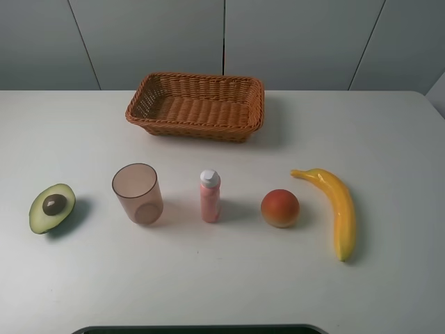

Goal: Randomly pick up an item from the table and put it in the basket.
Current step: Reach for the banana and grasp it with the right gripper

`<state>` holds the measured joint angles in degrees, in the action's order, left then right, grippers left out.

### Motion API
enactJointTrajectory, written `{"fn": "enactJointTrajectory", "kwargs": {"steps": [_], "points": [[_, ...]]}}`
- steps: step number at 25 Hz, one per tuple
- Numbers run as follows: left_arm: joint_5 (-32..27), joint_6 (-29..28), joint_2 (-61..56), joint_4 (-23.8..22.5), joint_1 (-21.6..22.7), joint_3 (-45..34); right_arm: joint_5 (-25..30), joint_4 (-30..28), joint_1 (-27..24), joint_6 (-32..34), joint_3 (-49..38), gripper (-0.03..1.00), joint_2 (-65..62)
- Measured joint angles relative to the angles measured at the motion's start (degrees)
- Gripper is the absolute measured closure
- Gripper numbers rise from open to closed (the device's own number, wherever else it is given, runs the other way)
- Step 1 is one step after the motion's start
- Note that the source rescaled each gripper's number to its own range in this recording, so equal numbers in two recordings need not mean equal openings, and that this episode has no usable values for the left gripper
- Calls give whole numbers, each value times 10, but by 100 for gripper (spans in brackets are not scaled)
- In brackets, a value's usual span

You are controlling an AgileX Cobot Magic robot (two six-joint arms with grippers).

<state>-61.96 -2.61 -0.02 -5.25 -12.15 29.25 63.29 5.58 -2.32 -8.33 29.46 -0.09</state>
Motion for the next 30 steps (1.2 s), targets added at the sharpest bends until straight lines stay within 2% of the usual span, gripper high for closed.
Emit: {"fn": "enactJointTrajectory", "kwargs": {"steps": [30], "points": [[0, 0, 0, 0, 0, 0, 0, 0, 0, 0, 0, -3, 0]]}}
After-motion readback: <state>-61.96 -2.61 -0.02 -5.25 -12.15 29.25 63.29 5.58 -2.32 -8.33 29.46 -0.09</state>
